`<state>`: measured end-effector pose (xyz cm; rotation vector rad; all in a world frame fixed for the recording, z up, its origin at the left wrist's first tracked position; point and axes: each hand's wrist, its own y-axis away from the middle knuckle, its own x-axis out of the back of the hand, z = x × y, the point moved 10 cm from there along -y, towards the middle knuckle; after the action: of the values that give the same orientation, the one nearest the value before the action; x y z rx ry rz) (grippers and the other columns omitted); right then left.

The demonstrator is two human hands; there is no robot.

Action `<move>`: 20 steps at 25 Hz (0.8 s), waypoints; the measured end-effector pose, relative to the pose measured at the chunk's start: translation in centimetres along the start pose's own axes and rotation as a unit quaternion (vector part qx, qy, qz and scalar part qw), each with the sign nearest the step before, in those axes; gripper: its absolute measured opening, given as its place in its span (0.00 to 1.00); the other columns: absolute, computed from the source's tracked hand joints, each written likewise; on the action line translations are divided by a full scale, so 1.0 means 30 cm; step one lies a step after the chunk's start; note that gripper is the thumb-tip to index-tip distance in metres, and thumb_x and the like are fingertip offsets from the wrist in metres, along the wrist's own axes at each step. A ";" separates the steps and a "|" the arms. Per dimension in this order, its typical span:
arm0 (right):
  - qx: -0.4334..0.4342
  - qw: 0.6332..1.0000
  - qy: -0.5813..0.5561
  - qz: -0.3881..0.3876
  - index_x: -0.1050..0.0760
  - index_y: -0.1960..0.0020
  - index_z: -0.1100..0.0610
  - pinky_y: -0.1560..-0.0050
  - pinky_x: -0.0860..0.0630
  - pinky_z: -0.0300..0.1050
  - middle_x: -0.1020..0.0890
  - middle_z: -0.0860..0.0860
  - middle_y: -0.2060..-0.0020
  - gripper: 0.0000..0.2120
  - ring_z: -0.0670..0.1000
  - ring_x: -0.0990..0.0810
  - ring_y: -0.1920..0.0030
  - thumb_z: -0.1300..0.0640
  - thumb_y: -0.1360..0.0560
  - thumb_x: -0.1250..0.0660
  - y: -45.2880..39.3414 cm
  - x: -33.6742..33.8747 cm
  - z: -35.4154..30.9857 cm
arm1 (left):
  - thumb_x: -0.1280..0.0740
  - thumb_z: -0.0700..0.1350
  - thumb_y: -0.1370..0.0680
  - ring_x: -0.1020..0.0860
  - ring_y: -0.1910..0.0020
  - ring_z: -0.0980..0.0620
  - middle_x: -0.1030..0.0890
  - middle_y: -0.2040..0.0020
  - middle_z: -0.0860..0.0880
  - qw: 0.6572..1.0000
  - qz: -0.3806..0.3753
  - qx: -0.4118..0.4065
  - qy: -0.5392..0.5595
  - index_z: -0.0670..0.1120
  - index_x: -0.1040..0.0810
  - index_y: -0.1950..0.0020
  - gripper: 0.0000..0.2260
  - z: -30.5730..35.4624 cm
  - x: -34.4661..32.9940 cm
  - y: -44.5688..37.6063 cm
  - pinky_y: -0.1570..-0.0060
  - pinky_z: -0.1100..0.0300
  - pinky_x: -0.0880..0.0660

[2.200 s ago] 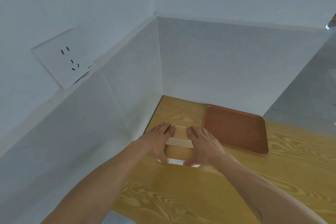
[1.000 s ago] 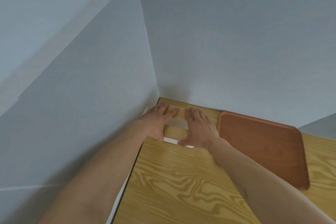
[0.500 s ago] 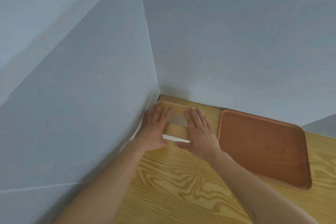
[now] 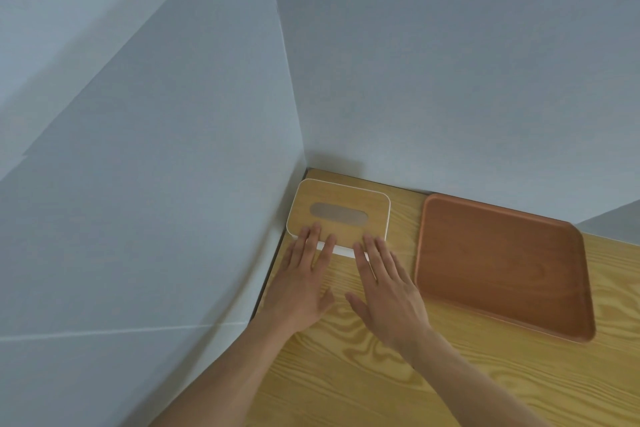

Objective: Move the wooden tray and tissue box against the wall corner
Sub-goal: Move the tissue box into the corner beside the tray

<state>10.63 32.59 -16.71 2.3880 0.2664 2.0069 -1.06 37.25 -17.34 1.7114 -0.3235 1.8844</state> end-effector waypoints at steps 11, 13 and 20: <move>-0.017 0.999 -0.005 -0.038 0.60 0.19 0.54 0.22 0.53 0.59 0.60 0.53 0.19 0.39 0.55 0.63 0.21 0.37 0.20 0.46 -0.125 0.007 0.036 | 0.38 0.59 0.24 0.66 0.22 0.40 0.66 0.20 0.43 0.999 -0.025 0.009 -0.030 0.51 0.66 0.21 0.44 -0.060 0.029 -0.110 0.24 0.46 0.62; -0.019 0.999 -0.011 -0.042 0.61 0.19 0.53 0.22 0.55 0.59 0.61 0.52 0.20 0.39 0.54 0.64 0.21 0.37 0.20 0.46 -0.148 0.012 0.043 | 0.38 0.59 0.24 0.66 0.22 0.40 0.67 0.20 0.44 0.999 -0.029 0.011 -0.033 0.51 0.66 0.21 0.43 -0.072 0.038 -0.132 0.25 0.46 0.63; -0.023 0.997 -0.037 -0.056 0.63 0.19 0.53 0.22 0.56 0.58 0.62 0.51 0.20 0.41 0.53 0.65 0.21 0.37 0.20 0.45 -0.211 0.024 0.053 | 0.37 0.59 0.24 0.67 0.23 0.36 0.67 0.21 0.44 0.998 -0.060 0.013 -0.028 0.53 0.67 0.22 0.45 -0.106 0.053 -0.194 0.25 0.44 0.62</move>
<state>11.53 39.08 -17.02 2.3566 0.3401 1.8522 -0.51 44.04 -17.40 1.7633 -0.2123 1.7647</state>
